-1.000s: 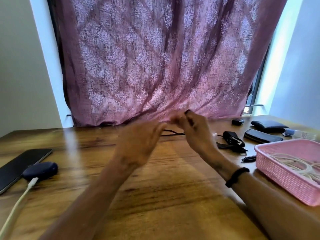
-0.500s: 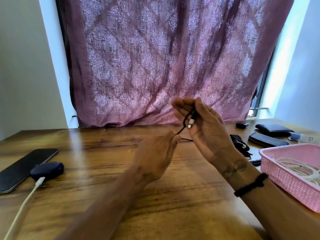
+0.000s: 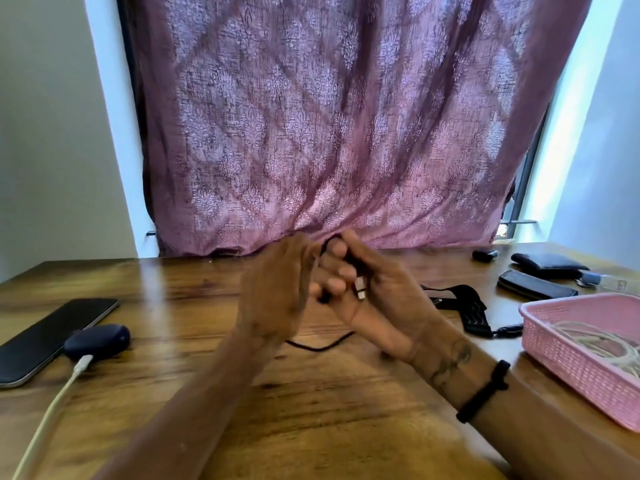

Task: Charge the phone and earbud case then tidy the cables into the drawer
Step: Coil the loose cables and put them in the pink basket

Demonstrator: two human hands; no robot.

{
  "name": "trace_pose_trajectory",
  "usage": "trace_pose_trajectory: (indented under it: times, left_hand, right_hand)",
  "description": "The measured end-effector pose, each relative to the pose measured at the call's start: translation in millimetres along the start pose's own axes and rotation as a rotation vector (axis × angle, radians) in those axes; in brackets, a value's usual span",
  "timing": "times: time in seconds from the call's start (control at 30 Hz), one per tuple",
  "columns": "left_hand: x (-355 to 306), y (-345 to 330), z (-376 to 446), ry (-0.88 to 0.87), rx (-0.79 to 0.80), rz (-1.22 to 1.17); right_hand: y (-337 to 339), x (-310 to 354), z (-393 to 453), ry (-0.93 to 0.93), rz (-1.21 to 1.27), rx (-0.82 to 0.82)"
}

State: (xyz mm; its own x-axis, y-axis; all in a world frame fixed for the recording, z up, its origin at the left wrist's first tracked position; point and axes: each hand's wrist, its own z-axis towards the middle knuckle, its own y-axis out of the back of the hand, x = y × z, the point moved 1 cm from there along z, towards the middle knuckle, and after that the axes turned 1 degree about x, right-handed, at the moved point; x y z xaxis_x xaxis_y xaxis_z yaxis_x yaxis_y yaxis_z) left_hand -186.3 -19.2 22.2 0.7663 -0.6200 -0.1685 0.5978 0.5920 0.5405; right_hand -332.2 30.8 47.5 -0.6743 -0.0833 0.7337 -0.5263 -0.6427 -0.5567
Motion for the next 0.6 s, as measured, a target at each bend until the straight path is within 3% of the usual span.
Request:
trace_pose_trajectory:
  times: [0.07, 0.13, 0.17, 0.27, 0.37, 0.47, 0.53, 0.6]
  left_hand:
    - [-10.9, -11.8, -6.0, -0.054, 0.126, 0.021]
    - [-23.5, -18.8, -6.8, -0.124, 0.153, 0.086]
    - [-29.4, -19.2, -4.0, -0.148, 0.169, 0.115]
    - [-25.8, -16.2, 4.9, -0.087, 0.149, 0.213]
    - [-17.6, 1.3, 5.3, 0.117, 0.032, 0.376]
    - [-45.3, 31.3, -3.6, 0.054, 0.024, 0.239]
    - [-75.6, 45.5, -23.3, -0.066, 0.231, 0.054]
    - [-100.2, 52.2, -54.2, -0.121, 0.508, -0.062]
  right_hand:
    - [12.0, 16.0, 3.9, 0.217, -0.064, -0.132]
    - [30.4, 33.8, 3.3, 0.407, -0.244, -0.279]
    - [37.3, 40.0, 2.5, 0.486, -0.438, -0.370]
    - [52.3, 36.0, -4.4, 0.594, -1.373, -0.548]
    - [60.1, 12.7, -6.1, 0.492, -1.827, -0.433]
    - [63.7, -12.6, -7.1, 0.247, -2.074, -0.222]
    - [53.6, -26.5, -10.6, 0.300, -2.116, -0.118]
    - [36.6, -18.7, -16.8, 0.380, -2.047, -0.168]
